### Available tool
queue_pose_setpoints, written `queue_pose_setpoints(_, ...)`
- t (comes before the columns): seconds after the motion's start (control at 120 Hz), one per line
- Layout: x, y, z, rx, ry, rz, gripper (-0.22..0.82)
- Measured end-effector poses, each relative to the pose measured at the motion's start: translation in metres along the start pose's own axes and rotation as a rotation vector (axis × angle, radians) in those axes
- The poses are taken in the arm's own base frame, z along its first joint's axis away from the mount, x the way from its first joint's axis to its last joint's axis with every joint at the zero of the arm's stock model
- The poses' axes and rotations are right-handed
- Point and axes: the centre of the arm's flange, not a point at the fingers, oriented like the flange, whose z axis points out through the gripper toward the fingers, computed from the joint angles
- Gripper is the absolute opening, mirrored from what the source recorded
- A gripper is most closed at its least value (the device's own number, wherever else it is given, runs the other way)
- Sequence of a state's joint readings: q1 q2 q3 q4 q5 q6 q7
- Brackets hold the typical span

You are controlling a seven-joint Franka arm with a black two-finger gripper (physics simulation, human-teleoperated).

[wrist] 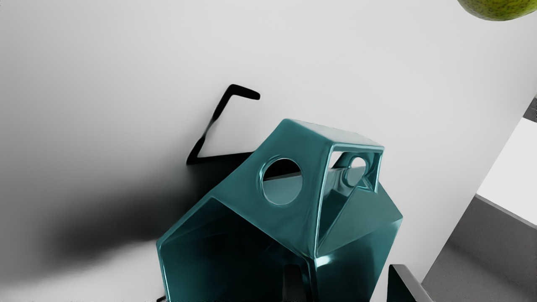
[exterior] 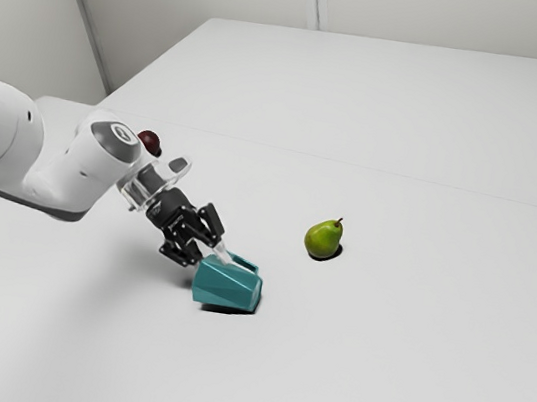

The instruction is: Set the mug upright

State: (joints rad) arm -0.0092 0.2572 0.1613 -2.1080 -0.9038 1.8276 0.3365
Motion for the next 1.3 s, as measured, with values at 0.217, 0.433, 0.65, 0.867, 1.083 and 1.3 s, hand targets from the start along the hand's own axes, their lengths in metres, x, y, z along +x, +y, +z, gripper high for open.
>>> queue_pose_setpoints(0.217, -0.002, -0.002, 0.002, -0.005, 0.000, -0.012, -0.09)
queue_pose_setpoints(0.433, -0.010, 0.016, -0.004, -0.002, 0.010, 0.019, -0.14)
queue_pose_setpoints(0.65, -0.013, 0.030, -0.023, 0.058, 0.033, 0.071, -0.17)
queue_pose_setpoints(0.867, -0.005, 0.043, -0.034, 0.233, 0.074, 0.157, -0.18)
queue_pose_setpoints(1.083, -0.002, 0.067, -0.046, 0.400, 0.115, 0.256, -0.18)
queue_pose_setpoints(1.3, 0.003, 0.078, -0.055, 0.522, 0.164, 0.320, -0.18)
